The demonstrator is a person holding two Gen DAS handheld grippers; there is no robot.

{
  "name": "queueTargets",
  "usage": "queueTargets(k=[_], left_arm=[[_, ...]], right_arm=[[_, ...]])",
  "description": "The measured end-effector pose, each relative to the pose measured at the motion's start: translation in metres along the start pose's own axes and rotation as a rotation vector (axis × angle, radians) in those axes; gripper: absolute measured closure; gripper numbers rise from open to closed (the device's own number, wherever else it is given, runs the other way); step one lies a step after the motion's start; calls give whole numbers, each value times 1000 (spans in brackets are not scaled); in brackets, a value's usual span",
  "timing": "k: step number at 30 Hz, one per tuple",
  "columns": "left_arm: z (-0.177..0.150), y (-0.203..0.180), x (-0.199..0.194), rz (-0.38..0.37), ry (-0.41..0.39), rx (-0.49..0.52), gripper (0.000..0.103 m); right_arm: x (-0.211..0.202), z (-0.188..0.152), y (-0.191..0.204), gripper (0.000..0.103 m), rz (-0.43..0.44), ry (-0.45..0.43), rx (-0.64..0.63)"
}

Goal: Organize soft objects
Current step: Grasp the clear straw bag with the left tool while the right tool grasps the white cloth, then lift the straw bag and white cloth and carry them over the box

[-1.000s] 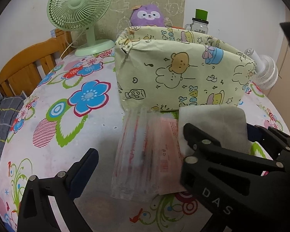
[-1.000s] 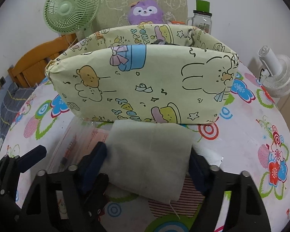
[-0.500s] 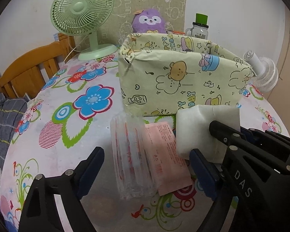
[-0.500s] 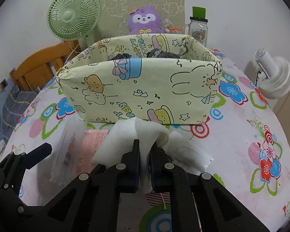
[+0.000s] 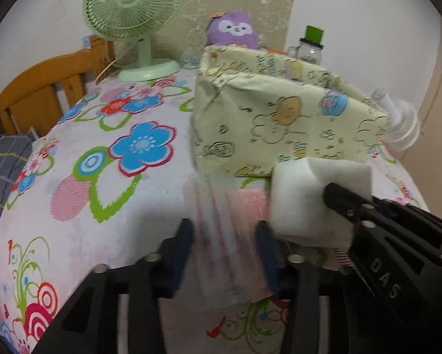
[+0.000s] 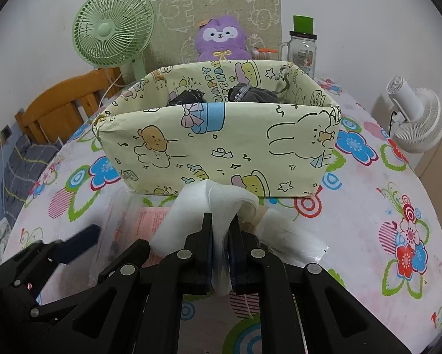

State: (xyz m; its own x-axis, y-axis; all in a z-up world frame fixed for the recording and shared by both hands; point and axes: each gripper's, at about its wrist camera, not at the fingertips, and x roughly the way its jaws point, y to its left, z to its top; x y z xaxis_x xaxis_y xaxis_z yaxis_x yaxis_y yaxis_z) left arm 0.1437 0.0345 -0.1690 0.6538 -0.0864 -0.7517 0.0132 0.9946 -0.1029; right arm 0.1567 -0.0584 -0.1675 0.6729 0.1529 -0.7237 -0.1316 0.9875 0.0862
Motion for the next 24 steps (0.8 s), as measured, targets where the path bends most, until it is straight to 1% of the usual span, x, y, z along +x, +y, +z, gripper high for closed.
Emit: queueTargets(k=[5,8,13,24], left_arm=[[-1,-3,-3,1,-8,8,72],[-1,-5,-6,10,-16,11,77],[-2,-10,-13,25,-30,21,79],[-1,-34,-39,16,-80,55,80]], right_arm=[[1,-2,-1,92,1,7,10],[-2,-2,-3,92,4,2,18],[-13,-4,-7,92,5,-14,26],[-47,-7,-17,92,8,-73,48]])
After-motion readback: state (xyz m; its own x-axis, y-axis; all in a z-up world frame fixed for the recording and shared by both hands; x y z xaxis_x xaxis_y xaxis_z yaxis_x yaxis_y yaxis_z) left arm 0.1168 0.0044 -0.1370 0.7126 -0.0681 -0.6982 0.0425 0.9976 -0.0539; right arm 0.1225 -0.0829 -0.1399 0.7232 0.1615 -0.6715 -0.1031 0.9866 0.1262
